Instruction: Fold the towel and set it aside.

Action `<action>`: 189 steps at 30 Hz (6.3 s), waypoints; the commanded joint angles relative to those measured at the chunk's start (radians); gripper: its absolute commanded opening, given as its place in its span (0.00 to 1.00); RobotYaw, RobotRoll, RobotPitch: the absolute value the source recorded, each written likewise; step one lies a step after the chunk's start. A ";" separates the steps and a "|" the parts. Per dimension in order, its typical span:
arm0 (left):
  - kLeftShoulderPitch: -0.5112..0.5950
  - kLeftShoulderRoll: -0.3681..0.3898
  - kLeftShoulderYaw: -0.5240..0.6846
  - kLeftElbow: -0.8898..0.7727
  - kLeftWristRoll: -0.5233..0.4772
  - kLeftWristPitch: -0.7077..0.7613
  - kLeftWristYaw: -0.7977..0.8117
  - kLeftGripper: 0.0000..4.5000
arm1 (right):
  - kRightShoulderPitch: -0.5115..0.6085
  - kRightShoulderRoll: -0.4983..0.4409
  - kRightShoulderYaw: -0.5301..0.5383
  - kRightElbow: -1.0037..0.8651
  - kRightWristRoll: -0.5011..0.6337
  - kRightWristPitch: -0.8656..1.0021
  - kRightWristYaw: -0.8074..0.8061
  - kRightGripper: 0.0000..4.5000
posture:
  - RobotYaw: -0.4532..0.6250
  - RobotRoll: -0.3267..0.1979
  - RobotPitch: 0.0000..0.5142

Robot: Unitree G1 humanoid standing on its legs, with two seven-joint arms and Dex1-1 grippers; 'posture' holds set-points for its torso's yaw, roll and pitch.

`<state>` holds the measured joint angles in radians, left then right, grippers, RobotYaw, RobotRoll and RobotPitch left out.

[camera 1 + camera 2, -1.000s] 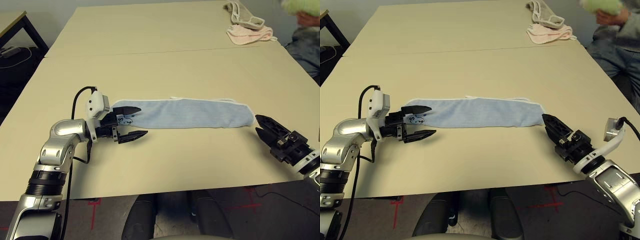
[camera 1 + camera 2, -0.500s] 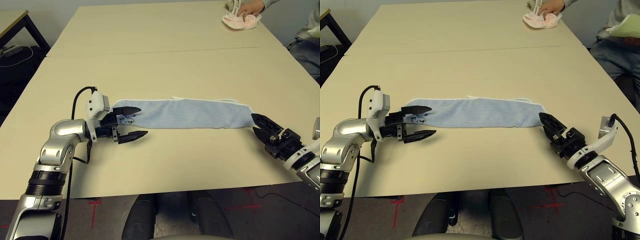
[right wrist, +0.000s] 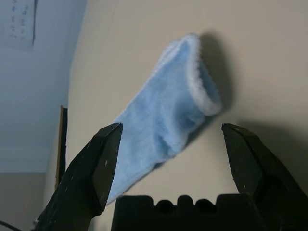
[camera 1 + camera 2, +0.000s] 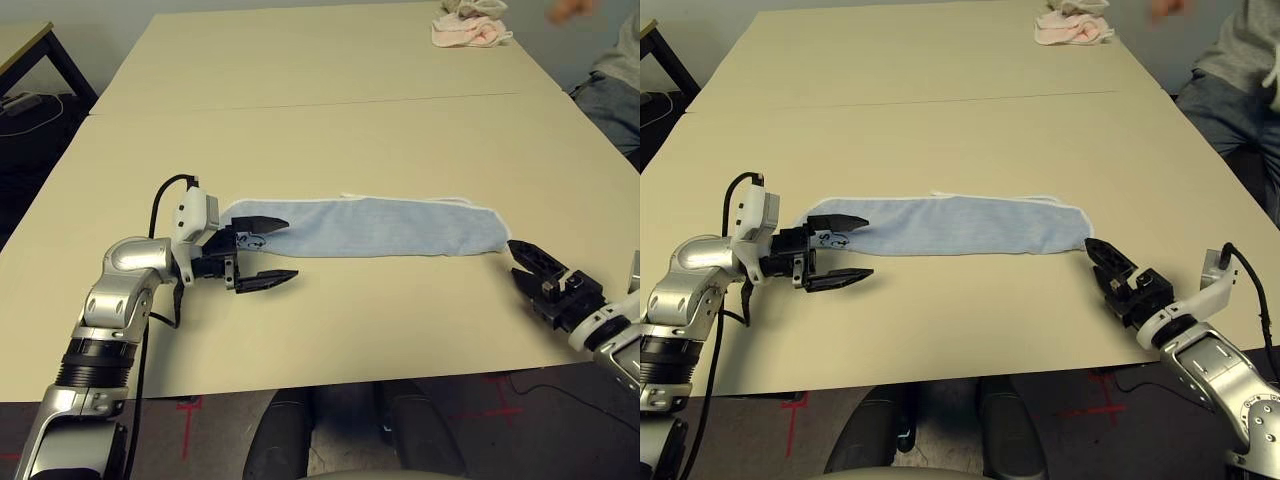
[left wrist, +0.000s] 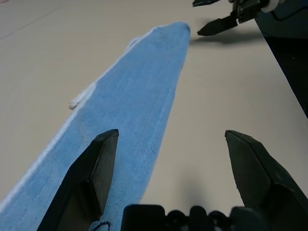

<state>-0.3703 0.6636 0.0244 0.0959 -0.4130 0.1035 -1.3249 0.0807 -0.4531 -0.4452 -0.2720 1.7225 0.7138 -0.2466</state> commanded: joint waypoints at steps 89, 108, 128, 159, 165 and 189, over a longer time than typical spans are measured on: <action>0.011 0.003 -0.022 -0.019 0.009 0.030 0.050 1.00 | -0.361 -0.073 0.356 0.043 -1.055 -0.069 0.619 0.01 | 0.45 0.62 0.30; 0.014 0.003 -0.019 -0.003 0.014 0.018 0.050 1.00 | -0.409 -0.014 0.459 -0.041 -1.134 -0.025 0.704 0.01 | 0.47 0.62 0.30; 0.035 0.017 -0.014 -0.019 0.008 0.024 0.050 1.00 | -0.456 -0.005 0.576 -0.035 -1.272 -0.099 0.834 0.01 | 0.48 0.62 0.29; 0.030 0.012 -0.022 -0.034 0.009 0.041 0.054 1.00 | -0.541 0.021 0.766 0.065 -1.528 -0.225 0.980 0.01 | 0.48 0.62 0.31; 0.029 0.013 -0.022 -0.029 0.010 0.039 0.053 1.00 | -0.553 0.028 0.783 0.078 -1.552 -0.228 1.003 0.01 | 0.49 0.62 0.31; 0.031 0.010 -0.025 0.000 0.020 0.015 0.046 1.00 | -0.562 0.121 0.652 0.049 -1.452 -0.135 0.978 1.00 | 0.47 0.62 0.31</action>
<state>-0.3429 0.6722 0.0159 0.0900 -0.4049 0.1268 -1.2715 -0.4951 -0.3525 0.2659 -0.1984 0.2209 0.5690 0.7601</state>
